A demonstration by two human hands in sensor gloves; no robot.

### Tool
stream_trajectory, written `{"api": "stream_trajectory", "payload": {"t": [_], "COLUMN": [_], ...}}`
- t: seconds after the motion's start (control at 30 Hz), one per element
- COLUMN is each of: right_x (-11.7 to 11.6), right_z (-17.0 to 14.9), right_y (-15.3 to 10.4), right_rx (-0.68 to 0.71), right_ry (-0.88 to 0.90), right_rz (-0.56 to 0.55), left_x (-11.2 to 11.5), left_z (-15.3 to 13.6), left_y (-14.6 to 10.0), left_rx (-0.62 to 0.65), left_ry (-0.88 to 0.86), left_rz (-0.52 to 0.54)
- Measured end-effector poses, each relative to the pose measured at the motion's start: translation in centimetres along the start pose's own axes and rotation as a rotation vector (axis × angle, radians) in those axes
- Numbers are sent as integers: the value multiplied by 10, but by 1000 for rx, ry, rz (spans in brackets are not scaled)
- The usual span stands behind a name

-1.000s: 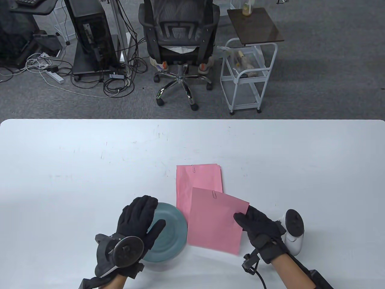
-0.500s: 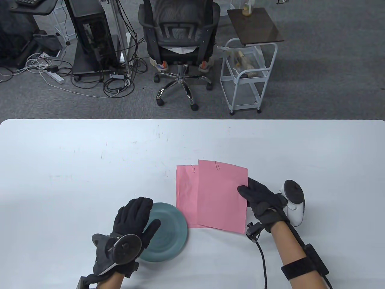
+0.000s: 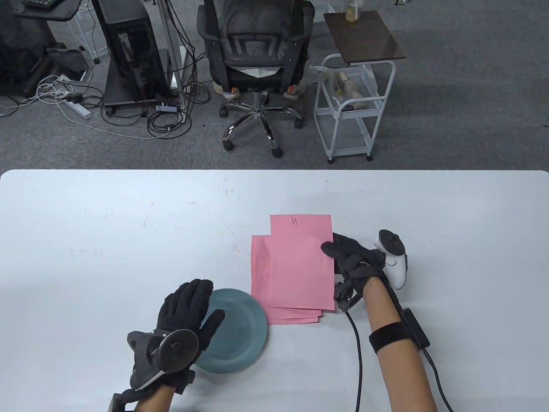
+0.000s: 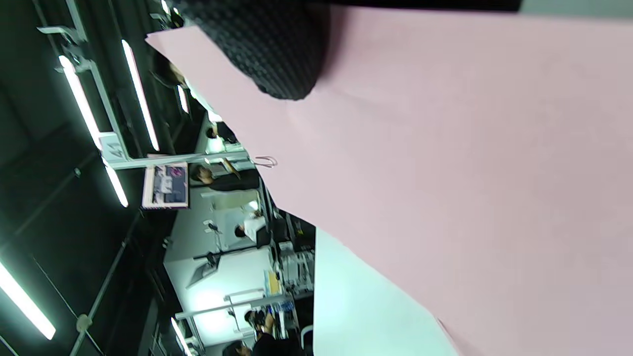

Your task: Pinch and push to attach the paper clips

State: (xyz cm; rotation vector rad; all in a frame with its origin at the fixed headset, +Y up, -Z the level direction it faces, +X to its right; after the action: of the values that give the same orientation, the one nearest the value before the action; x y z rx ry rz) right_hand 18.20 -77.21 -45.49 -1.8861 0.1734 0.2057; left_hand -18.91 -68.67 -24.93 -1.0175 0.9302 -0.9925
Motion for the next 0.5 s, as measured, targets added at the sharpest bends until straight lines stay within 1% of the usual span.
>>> {"api": "stream_trajectory", "payload": {"t": [0.13,0.23,0.5], "right_x": [-15,-23,-28], "right_z": [-9,-15,-26], "right_y": [12,17,23], "right_rx": [-53,-100,-143], "right_ry": [-19,-67,-93], "right_rz": [42,45,12], "left_x": [0,0,1], "left_z": [-1,0,1], "left_y": [1,1,2], "left_rx": [-6,-8,-1], "left_ry": [2,9,23], "left_rz": [-7,-13,-33]}}
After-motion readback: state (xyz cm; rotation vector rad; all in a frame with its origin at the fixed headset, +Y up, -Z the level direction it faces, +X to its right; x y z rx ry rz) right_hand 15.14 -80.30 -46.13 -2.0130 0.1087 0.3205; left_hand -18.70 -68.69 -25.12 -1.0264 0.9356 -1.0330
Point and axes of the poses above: the tracker on the back of each hand, its own z axis roughly to the thumb side, its own y axis roughly from the wrist to the fingertips, x = y × z, the point moved 3 cm from there along y, roughly from the wrist to the fingertips, and after that the axes turned 6 degrees about -z, right-handed, at the moved point
